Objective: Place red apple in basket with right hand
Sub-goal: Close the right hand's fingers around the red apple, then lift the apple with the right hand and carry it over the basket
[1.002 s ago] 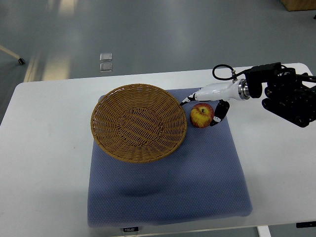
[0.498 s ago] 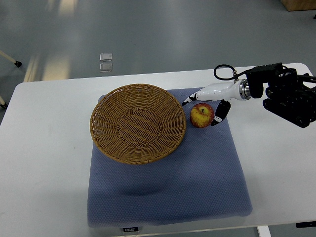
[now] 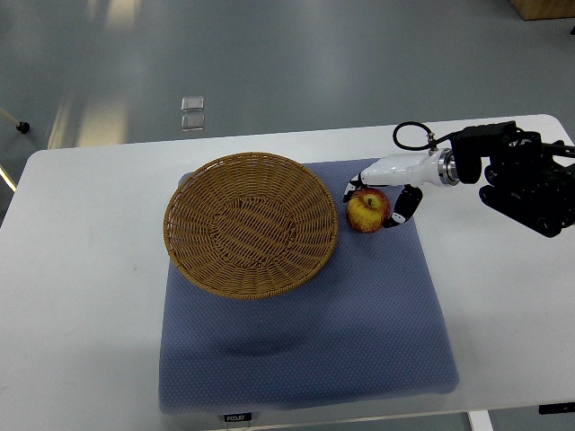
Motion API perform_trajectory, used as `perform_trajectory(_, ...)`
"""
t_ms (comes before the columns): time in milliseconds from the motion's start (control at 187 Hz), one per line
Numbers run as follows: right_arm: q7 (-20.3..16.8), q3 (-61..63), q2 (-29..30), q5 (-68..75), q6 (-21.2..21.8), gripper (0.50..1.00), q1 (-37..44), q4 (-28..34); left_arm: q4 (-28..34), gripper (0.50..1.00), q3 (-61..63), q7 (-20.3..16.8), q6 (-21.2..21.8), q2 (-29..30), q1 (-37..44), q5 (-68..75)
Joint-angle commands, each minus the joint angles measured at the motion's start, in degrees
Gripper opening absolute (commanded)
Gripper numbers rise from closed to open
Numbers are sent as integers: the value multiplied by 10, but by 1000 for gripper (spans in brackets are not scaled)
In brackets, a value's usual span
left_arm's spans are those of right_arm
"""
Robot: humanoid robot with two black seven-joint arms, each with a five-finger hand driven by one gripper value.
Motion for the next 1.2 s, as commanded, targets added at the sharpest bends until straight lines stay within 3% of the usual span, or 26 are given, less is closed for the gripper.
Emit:
perform_trajectory(0, 1, -1, -1, 0, 1, 727, 2, 0, 0, 1000, 0, 0, 0, 0, 0, 0)
perform_trajectory(300, 2, 0, -10, 1, 1, 727, 19, -1, 0, 1000, 0, 0, 0, 0, 0, -1)
perform_trajectory(659, 7, 16, -14, 27, 2, 740, 104, 1, 0, 1000, 0, 0, 0, 0, 0, 0)
perform_trajectory(841, 36, 23, 16, 37, 1, 744, 111, 8, 0, 1000, 0, 0, 0, 0, 0, 0)
perform_trajectory(1195, 37, 59, 93, 48, 0, 752, 78, 25, 0, 1000, 0, 0, 0, 0, 1, 0)
